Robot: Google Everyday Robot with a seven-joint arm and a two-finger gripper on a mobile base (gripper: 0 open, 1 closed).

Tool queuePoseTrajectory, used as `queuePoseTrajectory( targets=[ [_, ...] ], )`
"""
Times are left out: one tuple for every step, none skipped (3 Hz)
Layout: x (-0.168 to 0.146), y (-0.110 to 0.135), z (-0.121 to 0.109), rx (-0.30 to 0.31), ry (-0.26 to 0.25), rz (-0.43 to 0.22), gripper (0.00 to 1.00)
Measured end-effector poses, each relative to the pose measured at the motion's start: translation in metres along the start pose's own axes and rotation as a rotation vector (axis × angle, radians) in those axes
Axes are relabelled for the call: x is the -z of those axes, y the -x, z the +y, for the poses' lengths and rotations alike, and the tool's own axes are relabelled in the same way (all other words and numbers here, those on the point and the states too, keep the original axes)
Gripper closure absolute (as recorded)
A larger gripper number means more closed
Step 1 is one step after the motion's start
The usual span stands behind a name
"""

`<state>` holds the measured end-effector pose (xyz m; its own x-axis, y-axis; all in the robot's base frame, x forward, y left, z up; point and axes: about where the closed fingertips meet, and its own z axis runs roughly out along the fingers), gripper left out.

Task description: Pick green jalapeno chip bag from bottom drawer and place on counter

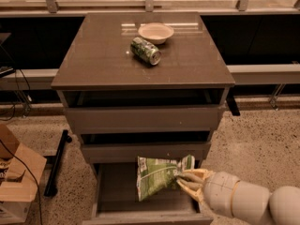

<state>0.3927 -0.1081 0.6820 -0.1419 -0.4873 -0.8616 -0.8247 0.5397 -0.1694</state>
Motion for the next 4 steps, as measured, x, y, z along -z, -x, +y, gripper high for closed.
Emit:
queuePoseTrajectory(
  targets=[
    [0.027,0.070,-0.005,0.245,-0.049,-0.044,1.00],
    [0.024,0.080,0.000,0.284,-0.047,-0.057,1.00],
    [0.024,0.079,-0.001,0.281,-0.047,-0.056,1.00],
    [0.025,0.103,-0.007,0.360,-0.081,-0.060,1.00]
  ],
)
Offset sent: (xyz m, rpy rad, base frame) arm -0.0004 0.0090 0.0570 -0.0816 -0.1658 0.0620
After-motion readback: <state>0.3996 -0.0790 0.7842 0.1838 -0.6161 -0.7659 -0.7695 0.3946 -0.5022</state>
